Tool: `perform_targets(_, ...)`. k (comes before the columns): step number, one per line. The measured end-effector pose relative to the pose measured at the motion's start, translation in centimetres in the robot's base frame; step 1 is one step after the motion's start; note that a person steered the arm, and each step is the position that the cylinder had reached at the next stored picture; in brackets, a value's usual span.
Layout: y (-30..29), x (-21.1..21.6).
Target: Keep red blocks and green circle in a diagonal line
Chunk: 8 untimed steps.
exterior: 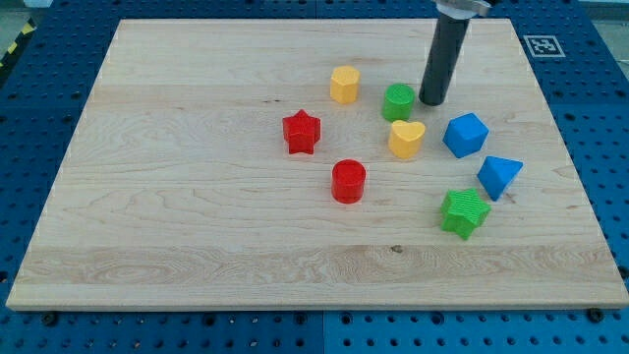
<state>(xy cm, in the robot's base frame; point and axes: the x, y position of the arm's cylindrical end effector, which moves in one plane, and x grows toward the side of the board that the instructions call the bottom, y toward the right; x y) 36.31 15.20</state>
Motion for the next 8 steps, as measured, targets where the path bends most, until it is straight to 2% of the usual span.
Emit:
perform_targets(1,-0.6,0.3)
perform_targets(4,-12.4,1.6)
perform_targets(5,-14.0,2.3)
perform_targets(7,-13.6,7.5)
perform_targets(8,-11.0,8.6)
